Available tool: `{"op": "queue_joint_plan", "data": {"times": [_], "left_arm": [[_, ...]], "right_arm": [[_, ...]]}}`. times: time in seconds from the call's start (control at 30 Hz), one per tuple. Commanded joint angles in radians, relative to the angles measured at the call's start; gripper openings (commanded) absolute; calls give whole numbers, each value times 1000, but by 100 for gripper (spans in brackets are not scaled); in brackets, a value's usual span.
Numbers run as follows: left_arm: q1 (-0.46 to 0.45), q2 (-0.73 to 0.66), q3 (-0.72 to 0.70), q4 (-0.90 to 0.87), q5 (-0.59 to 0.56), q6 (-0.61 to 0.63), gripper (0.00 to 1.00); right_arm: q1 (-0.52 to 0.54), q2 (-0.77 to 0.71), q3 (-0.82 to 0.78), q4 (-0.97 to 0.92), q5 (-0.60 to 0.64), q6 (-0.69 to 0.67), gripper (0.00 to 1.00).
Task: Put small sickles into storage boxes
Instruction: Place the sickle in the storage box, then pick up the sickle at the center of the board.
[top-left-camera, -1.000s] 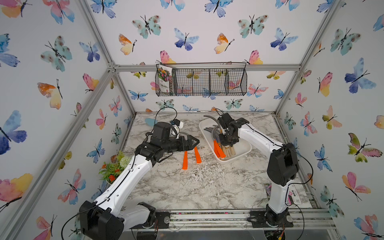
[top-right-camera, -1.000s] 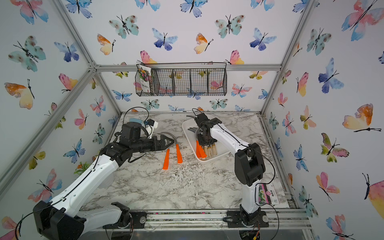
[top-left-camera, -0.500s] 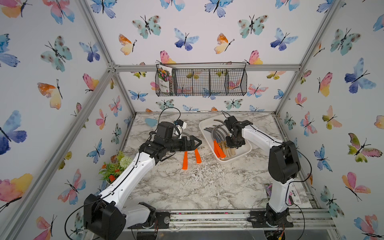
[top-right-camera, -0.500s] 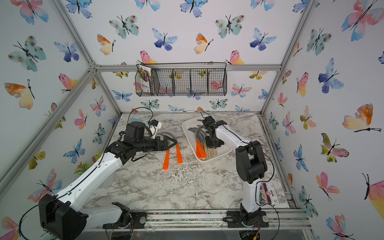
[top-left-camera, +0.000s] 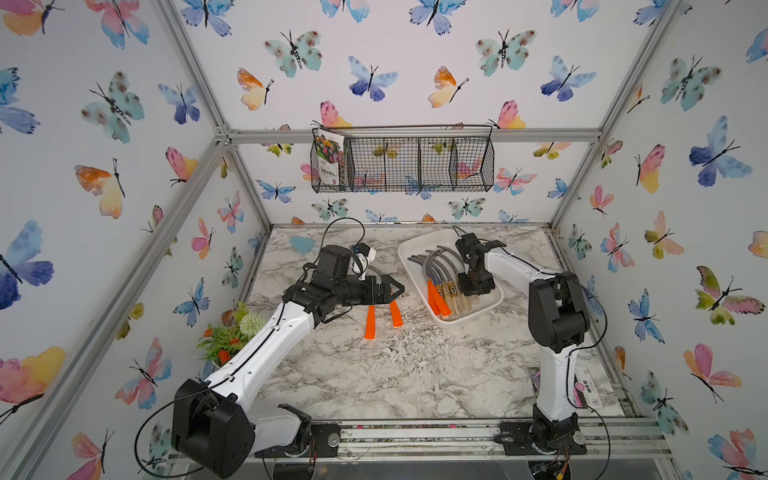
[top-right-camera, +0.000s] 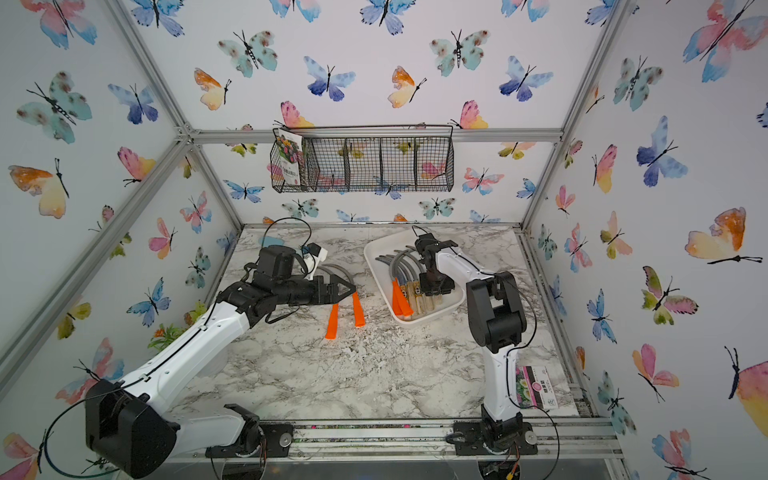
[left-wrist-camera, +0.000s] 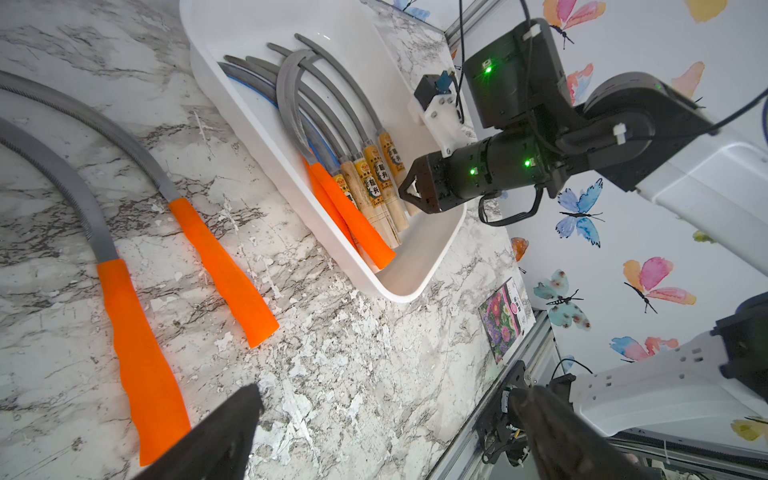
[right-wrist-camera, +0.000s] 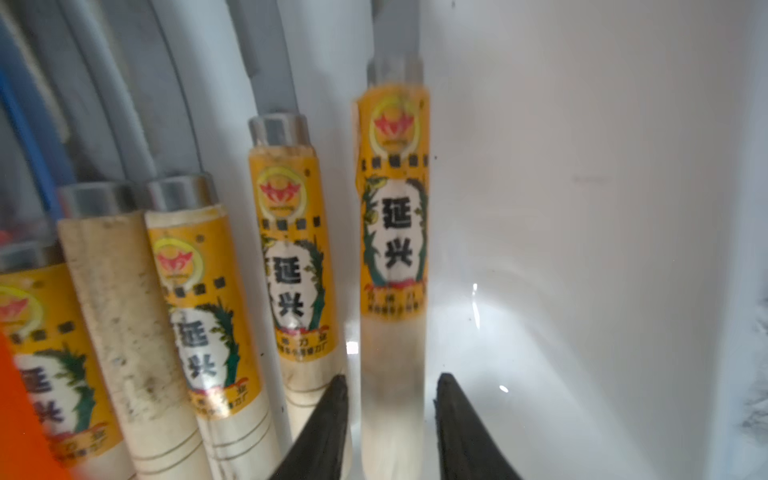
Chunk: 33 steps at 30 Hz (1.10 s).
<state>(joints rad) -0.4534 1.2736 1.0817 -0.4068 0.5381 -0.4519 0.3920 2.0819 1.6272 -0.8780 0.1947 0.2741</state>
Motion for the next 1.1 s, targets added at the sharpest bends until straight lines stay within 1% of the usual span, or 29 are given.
{"op": "queue_joint_plan", "data": {"times": [0.0,0.13,0.2,0.3,0.33,0.4,0.43,0.73,0.8,0.83,1.07], "left_arm": [[-4,6,16,-4,18,17,98],[-3,9,22,-4,15,12,98],[-3,9,27,-5,11,10,98],[-3,6,29,-7,4,7,98],[-3,6,30,-10,-1,7,98],[-4,6,32,-23,-13,7,98],[-3,5,34,-33,-22,7,98],[-4,-29,13,-62,-45,7,98],[-3,-42,3,-68,-44,6,98],[-4,-49,-2,-71,-76,6,98],[-2,-107,-47,-97,-107,8,98]], "right_arm": [[-3,8,40,0,-25,-9,46],[-4,-5,62,-13,-47,-3,55],[-4,-18,69,-20,-61,0,57],[-4,-44,64,-24,-82,4,67],[-4,-53,63,-25,-88,5,73],[-3,-66,60,-33,-93,5,92],[-4,-76,56,-32,-100,4,98],[6,-164,24,-30,-184,24,98],[17,-177,20,-33,-186,33,98],[22,-182,20,-36,-187,38,98],[68,-218,23,-46,-192,88,98]]}}
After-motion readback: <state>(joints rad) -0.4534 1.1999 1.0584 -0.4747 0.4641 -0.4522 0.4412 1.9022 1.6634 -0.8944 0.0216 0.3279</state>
